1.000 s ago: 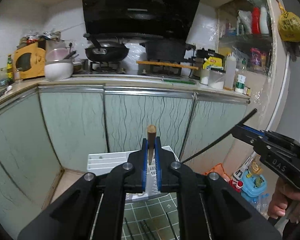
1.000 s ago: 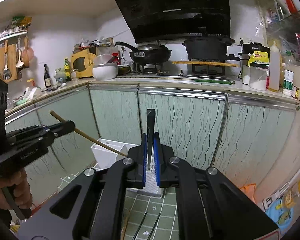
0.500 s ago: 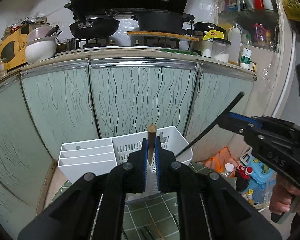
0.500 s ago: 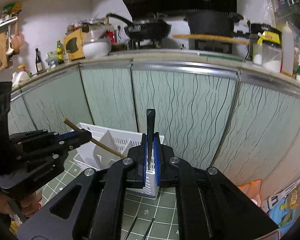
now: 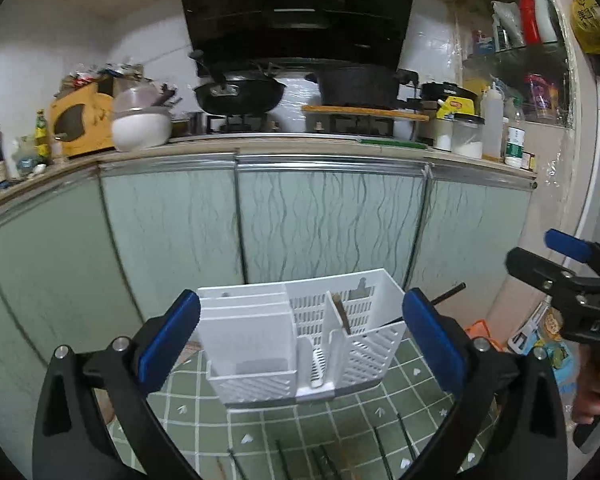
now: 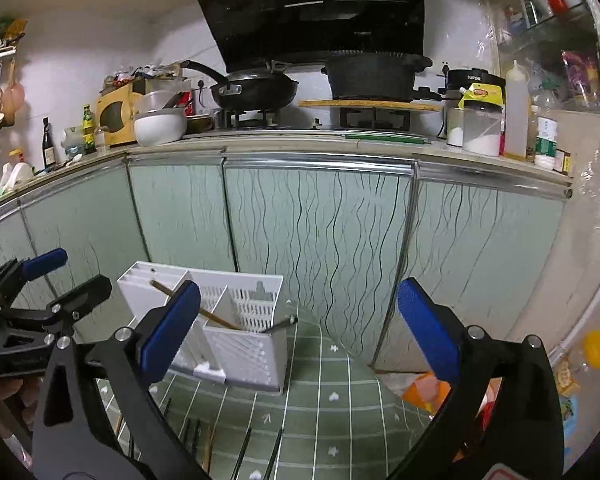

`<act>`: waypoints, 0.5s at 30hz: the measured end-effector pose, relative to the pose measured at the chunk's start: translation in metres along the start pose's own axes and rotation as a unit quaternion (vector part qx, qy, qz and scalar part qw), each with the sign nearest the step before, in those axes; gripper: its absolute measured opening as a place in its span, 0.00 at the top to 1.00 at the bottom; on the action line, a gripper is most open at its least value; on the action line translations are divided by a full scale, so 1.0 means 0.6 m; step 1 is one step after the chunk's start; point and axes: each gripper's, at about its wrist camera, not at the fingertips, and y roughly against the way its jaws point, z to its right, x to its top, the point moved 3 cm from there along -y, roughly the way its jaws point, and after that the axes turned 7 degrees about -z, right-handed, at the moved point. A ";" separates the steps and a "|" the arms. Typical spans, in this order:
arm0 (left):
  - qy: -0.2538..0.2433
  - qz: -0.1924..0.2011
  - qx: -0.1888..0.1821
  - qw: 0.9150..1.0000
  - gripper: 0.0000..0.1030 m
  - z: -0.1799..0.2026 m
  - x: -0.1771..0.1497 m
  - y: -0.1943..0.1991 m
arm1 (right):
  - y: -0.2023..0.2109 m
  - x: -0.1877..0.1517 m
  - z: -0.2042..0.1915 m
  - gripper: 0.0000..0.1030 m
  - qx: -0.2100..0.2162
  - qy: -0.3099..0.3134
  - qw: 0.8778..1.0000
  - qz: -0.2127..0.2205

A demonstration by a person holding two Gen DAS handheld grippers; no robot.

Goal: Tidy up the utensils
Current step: 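Open left tool and right tool to release chopsticks into the holder, then move both tools back over the remaining chopsticks on the cloth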

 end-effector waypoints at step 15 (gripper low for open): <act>0.008 0.016 0.057 0.998 0.05 -0.021 -0.084 0.147 | 0.145 -0.079 -0.037 0.08 -0.021 0.020 0.999 0.013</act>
